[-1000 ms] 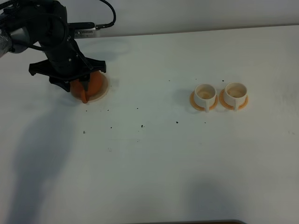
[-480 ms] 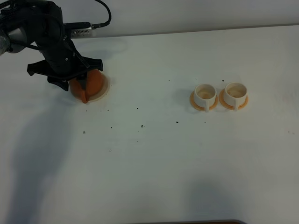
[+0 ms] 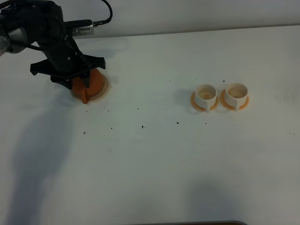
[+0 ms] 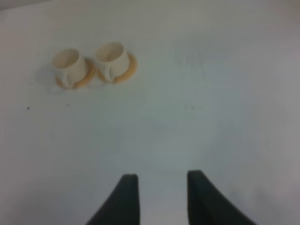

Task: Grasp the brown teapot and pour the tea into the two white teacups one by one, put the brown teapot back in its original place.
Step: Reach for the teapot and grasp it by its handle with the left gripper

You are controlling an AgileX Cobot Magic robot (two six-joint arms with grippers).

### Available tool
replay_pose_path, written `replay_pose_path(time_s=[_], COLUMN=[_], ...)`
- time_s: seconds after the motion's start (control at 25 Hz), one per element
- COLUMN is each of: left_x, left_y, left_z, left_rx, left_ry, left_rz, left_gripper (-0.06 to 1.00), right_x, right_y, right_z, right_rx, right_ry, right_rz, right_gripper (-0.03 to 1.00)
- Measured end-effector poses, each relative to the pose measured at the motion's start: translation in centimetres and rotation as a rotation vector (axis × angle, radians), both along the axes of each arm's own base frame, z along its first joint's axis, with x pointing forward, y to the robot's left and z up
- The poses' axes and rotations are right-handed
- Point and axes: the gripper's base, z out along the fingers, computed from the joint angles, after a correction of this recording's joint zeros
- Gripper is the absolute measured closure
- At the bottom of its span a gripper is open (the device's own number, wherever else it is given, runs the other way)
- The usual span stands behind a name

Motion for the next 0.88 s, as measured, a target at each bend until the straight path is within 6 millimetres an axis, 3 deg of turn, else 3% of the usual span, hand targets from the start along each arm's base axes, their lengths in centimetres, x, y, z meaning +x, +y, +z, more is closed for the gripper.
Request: replay_pose_path(time_s=[0.24,0.88], left_x=[0.0,0.0], left_y=[0.0,-0.5], left_z=[-1.9,-1.9], left_rx=[0.010,-0.045], left_ry=[0.058,0.059], left_rz=[0.001,0.004], left_gripper=[0.52,0.59], right_x=[0.0,0.0], right_y=[0.0,0.0], right_z=[0.0,0.0], right_rx=[0.000,0.000], right_ry=[0.000,0.000], right_rz=[0.000,0.000], right_gripper=[0.73,0.73])
